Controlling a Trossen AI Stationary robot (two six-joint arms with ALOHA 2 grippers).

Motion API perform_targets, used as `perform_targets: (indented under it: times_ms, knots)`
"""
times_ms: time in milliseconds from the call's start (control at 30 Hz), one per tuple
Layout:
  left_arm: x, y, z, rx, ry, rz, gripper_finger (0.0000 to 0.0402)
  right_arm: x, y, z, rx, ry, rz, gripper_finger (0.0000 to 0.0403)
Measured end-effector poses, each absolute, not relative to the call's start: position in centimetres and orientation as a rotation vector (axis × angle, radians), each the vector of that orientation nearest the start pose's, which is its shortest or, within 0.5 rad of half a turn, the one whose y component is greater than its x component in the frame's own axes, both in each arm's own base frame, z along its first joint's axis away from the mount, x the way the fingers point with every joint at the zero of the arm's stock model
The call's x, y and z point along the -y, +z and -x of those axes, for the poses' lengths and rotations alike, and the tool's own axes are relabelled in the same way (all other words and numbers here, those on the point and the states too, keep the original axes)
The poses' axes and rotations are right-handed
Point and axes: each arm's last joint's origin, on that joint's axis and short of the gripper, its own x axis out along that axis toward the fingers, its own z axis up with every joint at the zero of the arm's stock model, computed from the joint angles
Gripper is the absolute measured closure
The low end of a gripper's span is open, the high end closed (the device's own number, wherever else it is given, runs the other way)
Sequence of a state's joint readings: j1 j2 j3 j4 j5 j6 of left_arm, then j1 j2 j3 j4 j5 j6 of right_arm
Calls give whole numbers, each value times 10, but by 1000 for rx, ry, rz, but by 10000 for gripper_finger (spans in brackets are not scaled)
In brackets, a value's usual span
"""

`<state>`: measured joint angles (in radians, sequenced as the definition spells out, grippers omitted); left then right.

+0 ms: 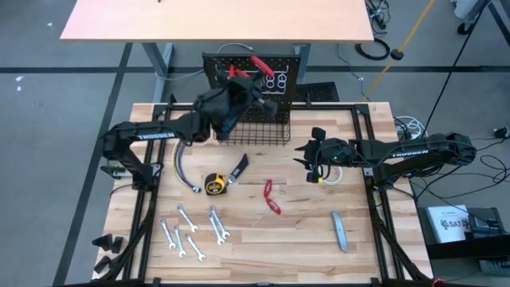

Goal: Hang tools onto peg board
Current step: Hang the top right allen wrench on the peg board

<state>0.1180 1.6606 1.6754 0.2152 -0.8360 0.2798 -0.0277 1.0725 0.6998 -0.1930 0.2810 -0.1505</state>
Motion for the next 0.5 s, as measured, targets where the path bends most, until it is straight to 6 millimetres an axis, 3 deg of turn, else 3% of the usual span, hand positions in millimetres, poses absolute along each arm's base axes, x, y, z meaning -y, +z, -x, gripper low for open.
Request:
perform_targets:
  times_ms: [300, 500]
  knots:
    - [-86, 441, -373, 39, 1033, -208, 402, 14, 250, -224, -596, -251, 236, 257]
    - [-85, 441, -373, 13, 1039, -246, 402, 15, 250, -224, -595, -257, 235, 257]
